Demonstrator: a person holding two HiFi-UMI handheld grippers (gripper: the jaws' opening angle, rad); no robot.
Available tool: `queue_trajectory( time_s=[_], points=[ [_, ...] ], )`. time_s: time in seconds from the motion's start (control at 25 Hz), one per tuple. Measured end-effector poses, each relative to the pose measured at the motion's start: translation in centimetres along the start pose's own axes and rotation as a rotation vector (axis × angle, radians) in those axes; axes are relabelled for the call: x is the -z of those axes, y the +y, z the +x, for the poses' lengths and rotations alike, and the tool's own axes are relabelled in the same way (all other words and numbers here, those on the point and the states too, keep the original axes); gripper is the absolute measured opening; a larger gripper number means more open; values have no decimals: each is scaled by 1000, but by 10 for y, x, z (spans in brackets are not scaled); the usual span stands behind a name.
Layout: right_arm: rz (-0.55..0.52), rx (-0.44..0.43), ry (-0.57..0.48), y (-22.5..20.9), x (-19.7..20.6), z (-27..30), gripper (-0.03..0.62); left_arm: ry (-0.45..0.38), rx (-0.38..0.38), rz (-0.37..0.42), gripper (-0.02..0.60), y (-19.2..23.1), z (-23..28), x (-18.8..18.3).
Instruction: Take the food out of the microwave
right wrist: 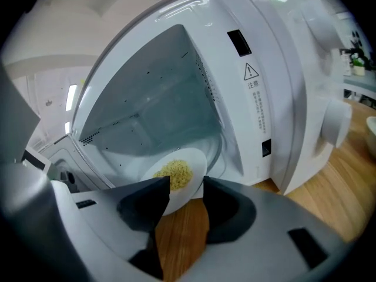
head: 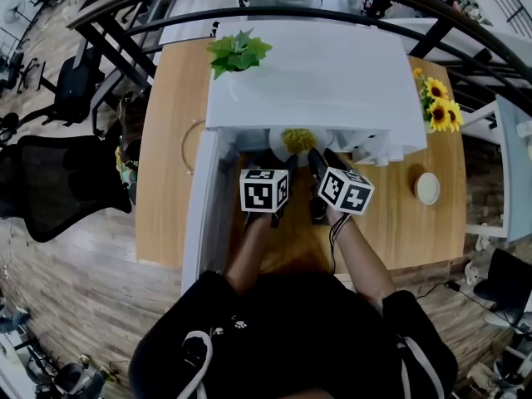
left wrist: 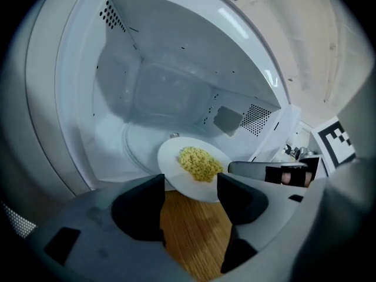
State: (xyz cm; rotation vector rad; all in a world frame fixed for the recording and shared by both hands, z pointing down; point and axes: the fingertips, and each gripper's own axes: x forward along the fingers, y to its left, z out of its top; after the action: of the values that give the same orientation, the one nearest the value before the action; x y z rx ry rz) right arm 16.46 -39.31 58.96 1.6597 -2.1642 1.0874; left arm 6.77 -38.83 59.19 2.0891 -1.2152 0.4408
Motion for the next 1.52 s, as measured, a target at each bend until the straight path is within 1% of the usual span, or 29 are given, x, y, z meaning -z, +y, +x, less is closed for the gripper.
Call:
queue_trajectory(
  time_s=[0.2, 0.32, 0.48, 0.64, 0.76, 0.84, 0.96, 1.04, 1.08, 1.24, 1.4, 1.52],
  points=[
    [14, 1, -17, -4, -2, -3, 175, -10, -8, -6, 276, 2, -2, 0],
    [71, 3, -29, -10, -3, -7, 170, -21, -15, -40, 276, 9, -7, 0],
    [246, -49, -20, -10, 9, -8, 161, -28, 21, -159, 275, 10, -11, 7],
    [452, -109, -24, -9, 19, -5, 135, -9, 53, -212, 275, 4, -8, 19],
    [546, -150, -31, -4, 20, -3, 107, -14, 106, -298, 273, -2, -3, 20],
    [603, -181, -41, -1, 20, -1, 94, -15, 137, -331, 273, -5, 2, 20],
    [718, -230, -58, 1, 20, 1, 83, -17, 169, -380, 268, -10, 7, 21],
    [777, -254, -67, 1, 20, 2, 58, -25, 189, -421, 241, -10, 9, 20],
    [795, -260, -67, 1, 20, 3, 48, -30, 196, -434, 211, -11, 10, 19],
    [824, -269, -63, 1, 22, 5, 32, -40, 218, -431, 148, -14, 10, 16],
    [862, -273, -71, 1, 21, 5, 25, -48, 232, -469, 129, -15, 9, 15],
    [883, -277, -80, 1, 21, 5, 23, -52, 240, -474, 120, -15, 8, 14]
  ],
)
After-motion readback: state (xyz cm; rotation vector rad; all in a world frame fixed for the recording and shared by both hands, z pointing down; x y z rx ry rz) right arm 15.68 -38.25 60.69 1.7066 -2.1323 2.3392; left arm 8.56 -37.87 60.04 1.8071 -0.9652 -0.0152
